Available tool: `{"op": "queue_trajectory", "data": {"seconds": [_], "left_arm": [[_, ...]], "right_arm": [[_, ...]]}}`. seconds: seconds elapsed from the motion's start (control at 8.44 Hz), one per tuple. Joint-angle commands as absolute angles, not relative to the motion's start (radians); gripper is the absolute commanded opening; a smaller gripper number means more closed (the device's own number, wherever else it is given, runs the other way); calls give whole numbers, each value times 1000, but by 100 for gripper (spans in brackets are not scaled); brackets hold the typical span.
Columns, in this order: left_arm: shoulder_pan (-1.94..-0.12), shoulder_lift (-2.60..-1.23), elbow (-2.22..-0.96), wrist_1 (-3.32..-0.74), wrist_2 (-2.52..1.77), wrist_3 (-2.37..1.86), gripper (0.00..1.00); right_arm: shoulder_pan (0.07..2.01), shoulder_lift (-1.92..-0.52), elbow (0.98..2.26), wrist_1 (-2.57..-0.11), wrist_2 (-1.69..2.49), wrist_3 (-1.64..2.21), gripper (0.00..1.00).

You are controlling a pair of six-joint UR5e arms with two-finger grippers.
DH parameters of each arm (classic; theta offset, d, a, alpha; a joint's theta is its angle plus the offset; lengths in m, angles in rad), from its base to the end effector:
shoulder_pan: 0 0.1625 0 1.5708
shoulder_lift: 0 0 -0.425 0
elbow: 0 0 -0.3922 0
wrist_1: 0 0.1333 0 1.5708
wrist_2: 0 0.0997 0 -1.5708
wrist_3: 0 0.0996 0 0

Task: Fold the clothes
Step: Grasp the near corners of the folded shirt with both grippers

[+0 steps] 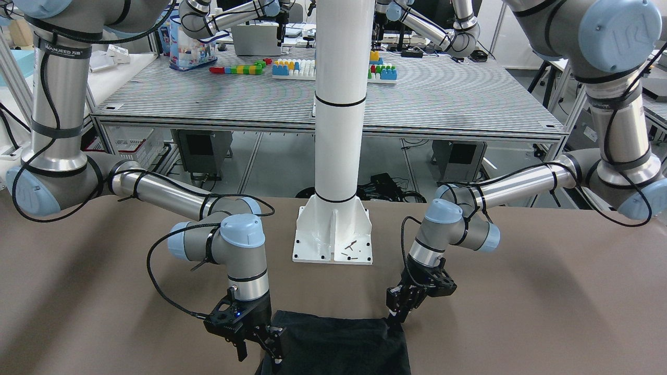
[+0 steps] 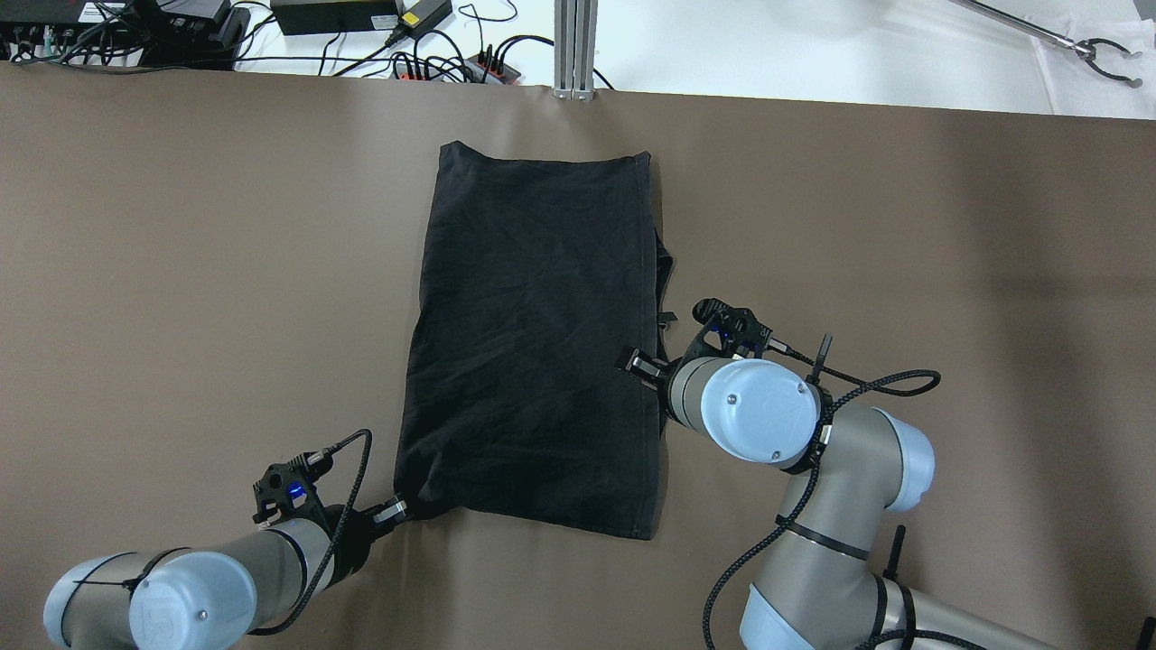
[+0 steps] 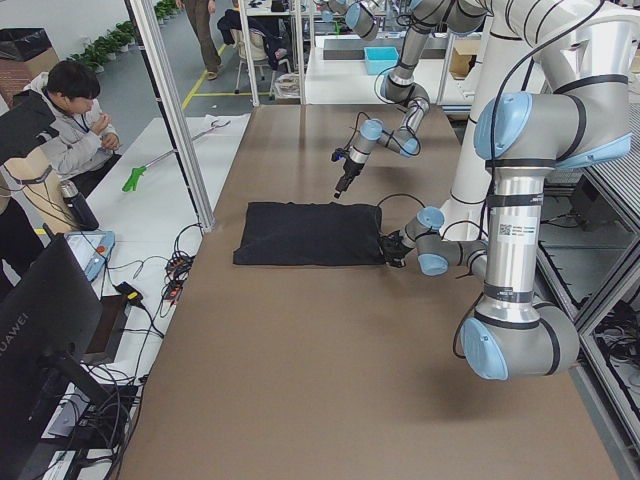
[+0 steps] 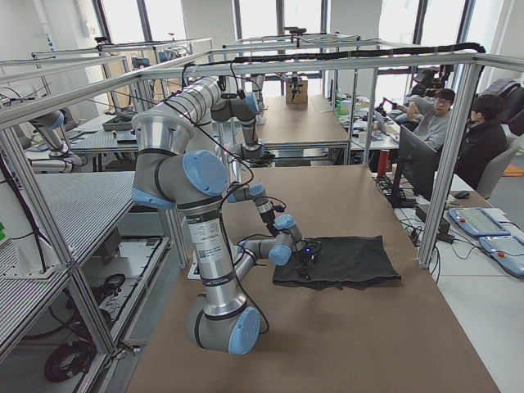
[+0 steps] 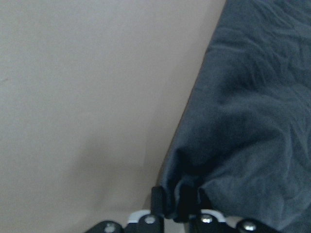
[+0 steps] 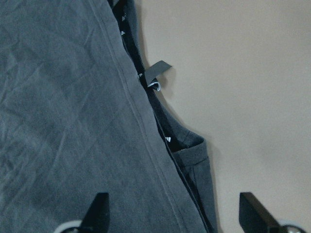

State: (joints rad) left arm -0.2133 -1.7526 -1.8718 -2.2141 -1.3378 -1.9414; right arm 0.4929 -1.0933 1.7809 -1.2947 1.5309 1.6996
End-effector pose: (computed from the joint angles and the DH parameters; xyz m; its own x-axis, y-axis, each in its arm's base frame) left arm 0.5089 -0.2702 0.3501 0.2435 -0.4133 -0.8774 0.5341 0.8123 -0.2344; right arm -0.4962 -0.4224 0.2659 0.4340 0.3788 0.8174 -0.5621 0.8229 -0.0829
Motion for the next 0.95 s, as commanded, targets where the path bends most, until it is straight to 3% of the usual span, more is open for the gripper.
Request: {"op": "queue_trajectory", "data": {"seconds": [0.0, 0.12, 0.24, 0.36, 0.83], "left_arm": [[-213, -1753, -1870, -2214, -1338, -1939, 30], [-212, -1756, -1871, -2214, -1338, -1939, 29], [-213, -1770, -1871, -2214, -1338, -1939, 10], [-213, -1772, -1873, -2214, -1338, -1939, 0], [-218, -1772, -1876, -2214, -1339, -1927, 0]], "right_arm": [[492, -1095, 1781, -1295, 1531, 1700, 94], [492, -1095, 1781, -1295, 1531, 1700, 94], [492, -1095, 1781, -1295, 1529, 1700, 94], [486, -1095, 1781, -1295, 1529, 1700, 94], [442, -1095, 1782, -1296, 1477, 1730, 94]]}}
